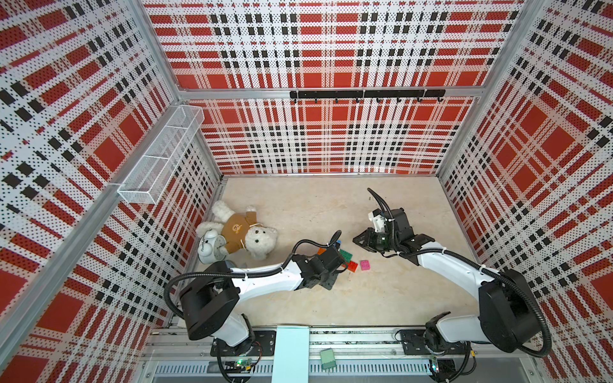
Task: Assemble a small pinwheel with lego
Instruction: Assemble the lego brick with the lego brick.
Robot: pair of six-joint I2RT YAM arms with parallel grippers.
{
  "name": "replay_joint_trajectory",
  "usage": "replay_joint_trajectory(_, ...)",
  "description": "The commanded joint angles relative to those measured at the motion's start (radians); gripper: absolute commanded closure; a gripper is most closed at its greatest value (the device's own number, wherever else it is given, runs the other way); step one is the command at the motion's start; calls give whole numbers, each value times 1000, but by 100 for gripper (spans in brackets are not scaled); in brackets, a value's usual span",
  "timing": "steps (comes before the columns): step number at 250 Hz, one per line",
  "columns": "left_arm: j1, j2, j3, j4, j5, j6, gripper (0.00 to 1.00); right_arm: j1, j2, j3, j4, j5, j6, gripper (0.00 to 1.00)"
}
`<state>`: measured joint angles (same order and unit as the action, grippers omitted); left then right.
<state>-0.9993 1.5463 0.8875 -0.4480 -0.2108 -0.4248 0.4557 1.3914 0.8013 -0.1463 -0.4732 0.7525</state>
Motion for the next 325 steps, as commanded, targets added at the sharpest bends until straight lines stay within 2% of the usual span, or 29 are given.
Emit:
replay_joint_trajectory(1,20,34,52,-24,11,26,85,12,22,-10,85,-21,10,85)
replay_joint_trajectory(88,31,125,126,-58,38,42,86,39,93,-5,148,-58,30,88)
replay_joint_trajectory(162,41,125,117,-69,25,21,86,57,140,0,189,-82,41,89)
replay_joint_trajectory(255,60,159,150,-81,13,50,86,79,187,-13,227,-97,59,90)
replay_joint_trajectory(325,90,158,148,-67,56,85,85,89,210,-22,223,-83,61,91)
